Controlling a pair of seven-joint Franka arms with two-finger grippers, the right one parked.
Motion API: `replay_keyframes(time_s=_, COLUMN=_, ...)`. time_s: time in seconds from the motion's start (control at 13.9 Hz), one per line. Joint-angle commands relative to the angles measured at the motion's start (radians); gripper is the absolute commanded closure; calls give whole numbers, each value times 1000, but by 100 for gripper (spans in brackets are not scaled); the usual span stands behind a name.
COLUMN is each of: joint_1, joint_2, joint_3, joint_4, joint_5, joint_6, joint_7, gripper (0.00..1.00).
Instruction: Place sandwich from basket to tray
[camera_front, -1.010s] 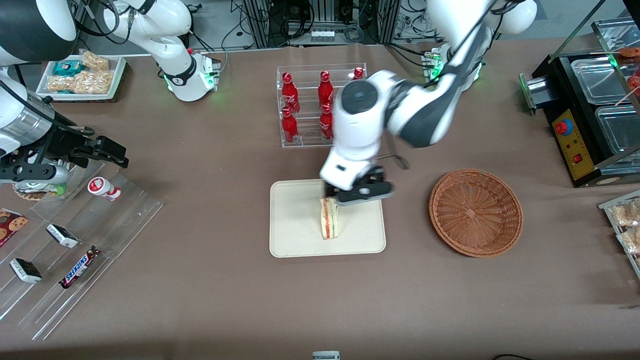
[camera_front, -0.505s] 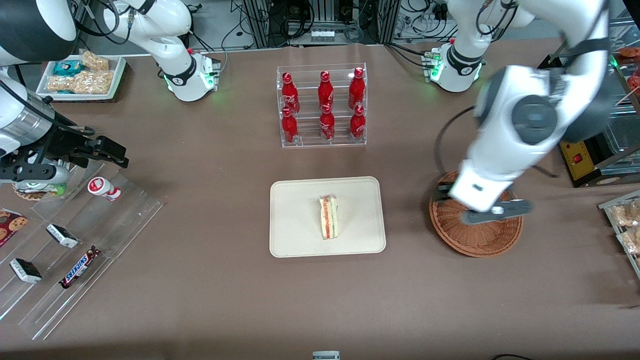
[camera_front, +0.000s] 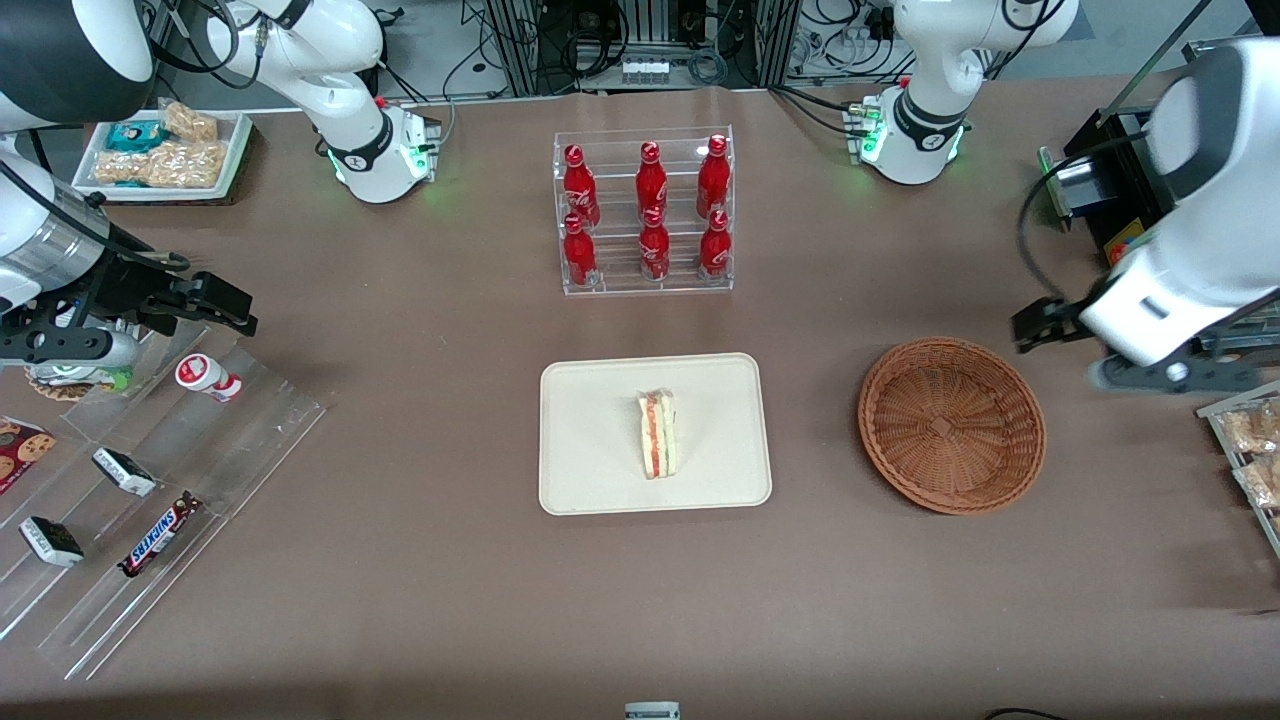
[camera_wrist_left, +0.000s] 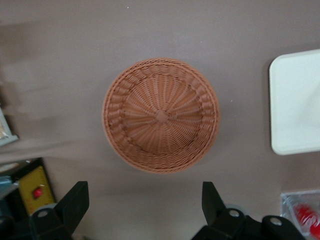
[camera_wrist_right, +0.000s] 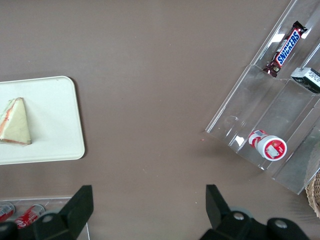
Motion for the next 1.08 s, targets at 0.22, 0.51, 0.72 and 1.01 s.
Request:
replay_keyframes(time_s=0.22, joint_1=92, joint_2=-81, joint_3=-16, joint_4=42, joint_5=-10, joint_6=-20, joint_7=144, gripper=0)
replay_keyframes(time_s=0.51, joint_1=92, joint_2=-82, joint_3=-14, joint_4=42, joint_5=-65, joint_6=-31, joint_7=129, gripper=0)
replay_keyframes(time_s=0.72, joint_1=89, joint_2=-84, joint_3=-16, joint_4=44, joint_5=-82, joint_6=-115, joint_7=52, gripper=0)
replay_keyframes(time_s=1.01, joint_1=84, joint_2=-84, joint_3=-21, joint_4=44, joint_5=-84, joint_6=-126, joint_7=46, gripper=0)
